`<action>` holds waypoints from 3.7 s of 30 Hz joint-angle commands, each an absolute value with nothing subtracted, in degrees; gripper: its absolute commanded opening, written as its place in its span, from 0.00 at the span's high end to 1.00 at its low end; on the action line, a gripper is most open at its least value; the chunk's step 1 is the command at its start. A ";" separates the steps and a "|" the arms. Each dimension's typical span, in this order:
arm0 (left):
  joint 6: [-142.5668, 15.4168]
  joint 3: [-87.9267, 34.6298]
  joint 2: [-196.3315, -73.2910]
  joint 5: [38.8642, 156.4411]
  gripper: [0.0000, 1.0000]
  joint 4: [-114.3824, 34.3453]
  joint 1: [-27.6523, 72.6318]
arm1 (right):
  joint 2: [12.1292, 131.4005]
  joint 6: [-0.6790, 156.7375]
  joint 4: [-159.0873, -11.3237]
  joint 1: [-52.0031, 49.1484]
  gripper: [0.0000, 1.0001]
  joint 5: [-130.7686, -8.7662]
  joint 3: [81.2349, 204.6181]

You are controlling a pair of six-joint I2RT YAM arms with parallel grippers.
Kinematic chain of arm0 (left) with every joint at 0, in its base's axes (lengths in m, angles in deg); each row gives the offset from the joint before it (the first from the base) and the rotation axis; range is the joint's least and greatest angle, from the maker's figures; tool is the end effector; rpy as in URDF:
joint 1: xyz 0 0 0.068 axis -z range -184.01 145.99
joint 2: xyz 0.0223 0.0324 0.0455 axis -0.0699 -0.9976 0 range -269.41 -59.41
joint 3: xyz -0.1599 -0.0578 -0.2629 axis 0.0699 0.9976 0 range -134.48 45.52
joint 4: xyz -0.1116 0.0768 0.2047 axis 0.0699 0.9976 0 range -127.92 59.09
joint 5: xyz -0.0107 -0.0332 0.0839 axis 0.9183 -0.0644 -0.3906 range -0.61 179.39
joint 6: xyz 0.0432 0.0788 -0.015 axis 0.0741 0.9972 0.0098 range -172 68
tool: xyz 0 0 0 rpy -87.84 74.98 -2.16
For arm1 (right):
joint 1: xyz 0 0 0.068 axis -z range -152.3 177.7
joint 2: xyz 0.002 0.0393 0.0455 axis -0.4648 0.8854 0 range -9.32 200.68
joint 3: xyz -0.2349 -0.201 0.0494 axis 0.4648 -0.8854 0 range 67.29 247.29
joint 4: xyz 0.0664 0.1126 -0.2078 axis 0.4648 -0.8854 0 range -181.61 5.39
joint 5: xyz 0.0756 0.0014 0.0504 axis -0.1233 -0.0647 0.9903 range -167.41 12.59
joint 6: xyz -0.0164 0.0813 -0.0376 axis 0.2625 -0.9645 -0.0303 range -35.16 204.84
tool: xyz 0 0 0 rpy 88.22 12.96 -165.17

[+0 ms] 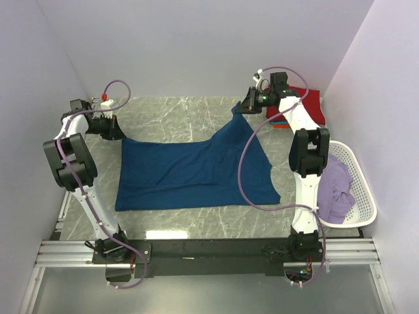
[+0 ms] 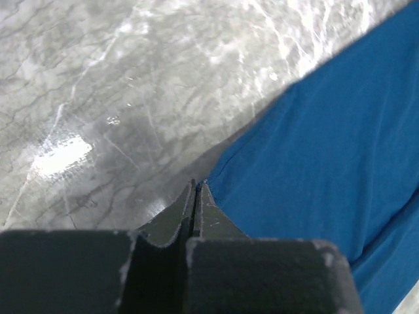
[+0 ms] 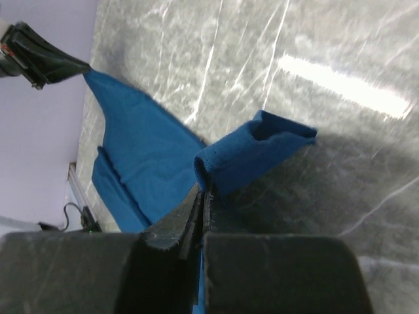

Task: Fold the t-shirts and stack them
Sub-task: Fold the tshirt

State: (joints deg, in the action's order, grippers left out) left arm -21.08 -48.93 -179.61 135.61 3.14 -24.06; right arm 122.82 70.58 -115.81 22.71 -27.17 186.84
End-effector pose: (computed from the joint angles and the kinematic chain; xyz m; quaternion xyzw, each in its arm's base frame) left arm 0.4489 0.1011 0.2126 0.1638 0.8895 -0.2675 0.3323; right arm 0.5439 0.1104 0.2616 -0.0987 0.8436 0.4444 0.2850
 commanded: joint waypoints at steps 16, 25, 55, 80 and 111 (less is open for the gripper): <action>-5.77 -41.76 -167.95 141.86 0.99 11.04 -27.12 | 107.77 77.81 -123.10 23.66 1.00 -21.60 174.44; 2.30 -36.23 -161.98 142.48 0.99 14.28 -28.00 | 100.65 81.59 -126.27 23.57 1.00 -21.60 166.18; 21.83 -20.40 -156.79 135.62 0.99 20.01 -34.33 | 88.24 93.02 -131.37 23.83 1.00 -25.37 139.11; 25.08 -18.82 -152.74 132.99 0.99 22.73 -35.39 | 84.11 98.55 -137.26 25.68 1.00 -29.15 135.16; 15.63 -25.06 -144.58 140.19 0.50 18.38 -20.21 | 96.41 107.51 -144.54 20.32 0.86 -35.66 129.96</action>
